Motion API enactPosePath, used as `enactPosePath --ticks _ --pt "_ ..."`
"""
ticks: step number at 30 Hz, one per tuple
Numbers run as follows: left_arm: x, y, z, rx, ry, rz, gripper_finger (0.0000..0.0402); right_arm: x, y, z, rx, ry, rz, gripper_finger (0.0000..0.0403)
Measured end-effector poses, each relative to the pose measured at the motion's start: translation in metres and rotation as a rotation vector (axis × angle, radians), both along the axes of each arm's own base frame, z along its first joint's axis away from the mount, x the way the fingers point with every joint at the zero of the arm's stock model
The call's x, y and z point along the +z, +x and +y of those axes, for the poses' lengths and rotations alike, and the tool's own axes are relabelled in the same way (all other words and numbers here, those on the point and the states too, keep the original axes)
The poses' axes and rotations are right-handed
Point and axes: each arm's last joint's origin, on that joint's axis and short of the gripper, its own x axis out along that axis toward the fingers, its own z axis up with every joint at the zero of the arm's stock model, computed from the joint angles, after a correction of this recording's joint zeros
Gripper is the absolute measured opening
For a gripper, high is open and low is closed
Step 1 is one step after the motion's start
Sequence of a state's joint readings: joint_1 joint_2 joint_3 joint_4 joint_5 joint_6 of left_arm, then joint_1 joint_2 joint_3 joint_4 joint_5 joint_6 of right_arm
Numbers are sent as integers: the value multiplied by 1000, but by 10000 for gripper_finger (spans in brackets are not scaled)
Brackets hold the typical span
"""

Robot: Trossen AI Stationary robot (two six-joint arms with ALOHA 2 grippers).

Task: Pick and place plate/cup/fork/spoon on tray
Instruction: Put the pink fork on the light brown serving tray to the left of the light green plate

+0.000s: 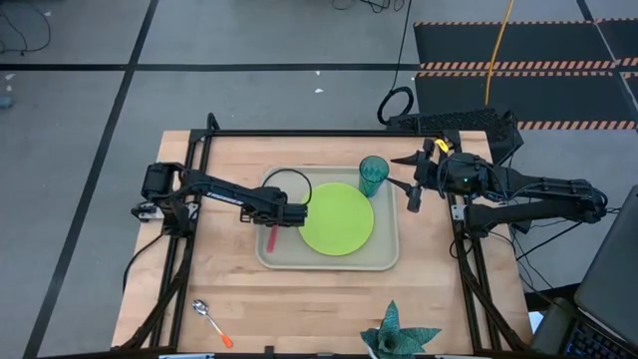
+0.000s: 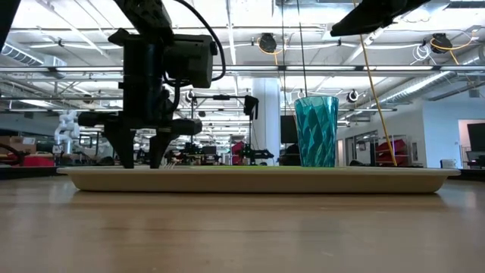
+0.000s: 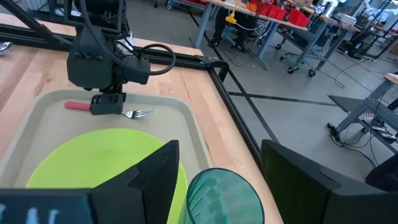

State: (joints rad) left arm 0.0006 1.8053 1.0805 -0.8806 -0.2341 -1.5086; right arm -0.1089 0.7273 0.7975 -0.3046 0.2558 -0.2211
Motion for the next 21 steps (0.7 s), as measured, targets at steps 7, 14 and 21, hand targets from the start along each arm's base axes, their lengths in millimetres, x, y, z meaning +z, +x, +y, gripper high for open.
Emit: enactPosePath --ticks 7,14,21 --pt "0 0 1 11 54 -4 186 0 0 0 1 0 0 219" --pt "1 -1 3 11 111 5 186 0 0 0 1 0 0 219" --pt "2 2 5 -28 192 -14 186 0 0 0 1 0 0 219"
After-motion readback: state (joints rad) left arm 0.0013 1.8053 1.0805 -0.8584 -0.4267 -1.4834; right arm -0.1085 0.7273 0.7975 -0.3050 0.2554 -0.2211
